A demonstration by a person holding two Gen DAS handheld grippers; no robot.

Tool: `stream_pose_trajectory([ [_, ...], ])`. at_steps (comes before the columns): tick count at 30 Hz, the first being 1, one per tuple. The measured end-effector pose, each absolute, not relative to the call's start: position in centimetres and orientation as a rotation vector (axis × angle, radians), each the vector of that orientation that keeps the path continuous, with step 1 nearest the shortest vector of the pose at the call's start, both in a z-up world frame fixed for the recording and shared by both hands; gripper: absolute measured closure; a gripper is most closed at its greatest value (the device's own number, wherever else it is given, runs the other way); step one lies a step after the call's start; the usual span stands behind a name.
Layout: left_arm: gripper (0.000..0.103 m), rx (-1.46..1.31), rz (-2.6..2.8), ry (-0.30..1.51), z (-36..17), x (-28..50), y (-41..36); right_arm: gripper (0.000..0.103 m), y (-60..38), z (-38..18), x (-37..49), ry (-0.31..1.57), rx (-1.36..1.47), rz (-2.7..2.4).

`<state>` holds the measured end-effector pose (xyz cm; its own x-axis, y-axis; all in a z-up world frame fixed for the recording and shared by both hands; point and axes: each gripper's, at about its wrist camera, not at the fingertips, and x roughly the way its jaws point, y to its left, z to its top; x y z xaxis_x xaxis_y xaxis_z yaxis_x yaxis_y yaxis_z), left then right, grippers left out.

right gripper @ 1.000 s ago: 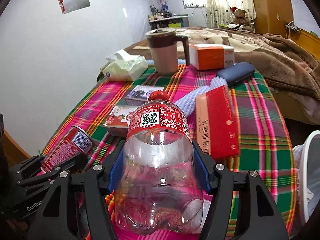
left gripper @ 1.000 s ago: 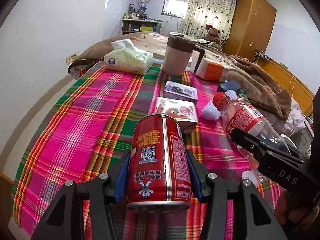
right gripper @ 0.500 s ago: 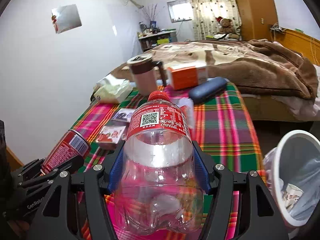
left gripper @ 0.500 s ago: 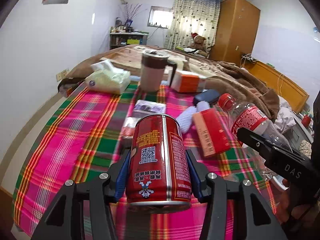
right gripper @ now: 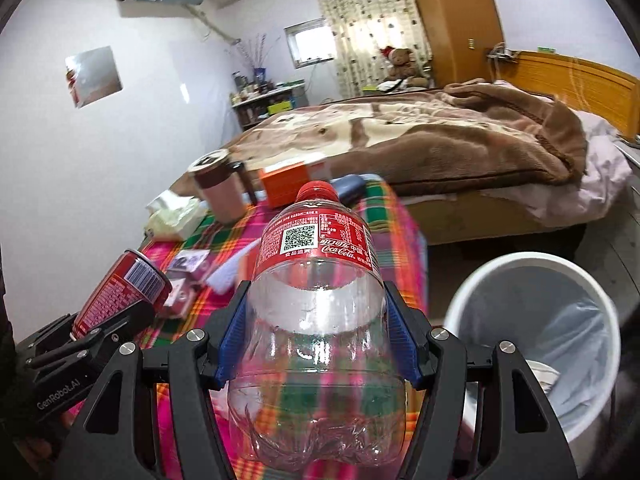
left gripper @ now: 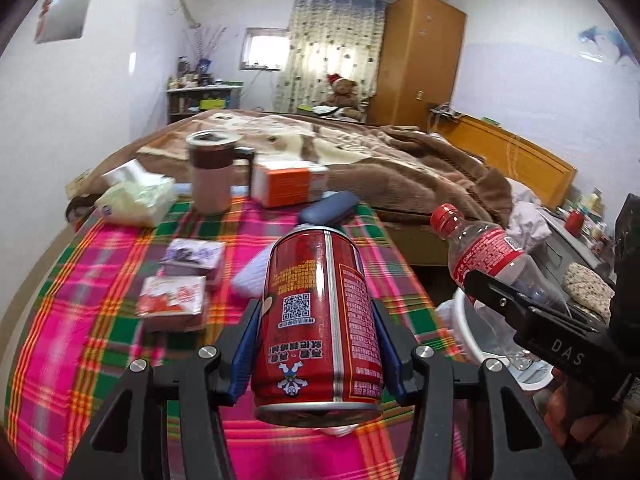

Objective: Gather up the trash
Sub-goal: 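Carry the red can and Coca-Cola bottle with both tools over the white bin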

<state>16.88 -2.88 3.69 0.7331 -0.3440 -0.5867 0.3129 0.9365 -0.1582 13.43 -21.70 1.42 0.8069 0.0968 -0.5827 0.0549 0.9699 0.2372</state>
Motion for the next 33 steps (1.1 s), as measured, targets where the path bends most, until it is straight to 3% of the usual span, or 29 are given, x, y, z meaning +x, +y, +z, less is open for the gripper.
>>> stream_pose_trajectory([
  [13, 0.05, 0.001, -0.546, 0.674, 3.6, 16.7, -12.5, 0.039, -28.8, 0.7, 11.5, 0.647, 0.299, -0.154],
  [33, 0.05, 0.099, -0.729, 0.799, -1.2, 16.6, -25.2, 0.039, -36.7, -4.1, 9.8, 0.819, 0.349, -0.266],
])
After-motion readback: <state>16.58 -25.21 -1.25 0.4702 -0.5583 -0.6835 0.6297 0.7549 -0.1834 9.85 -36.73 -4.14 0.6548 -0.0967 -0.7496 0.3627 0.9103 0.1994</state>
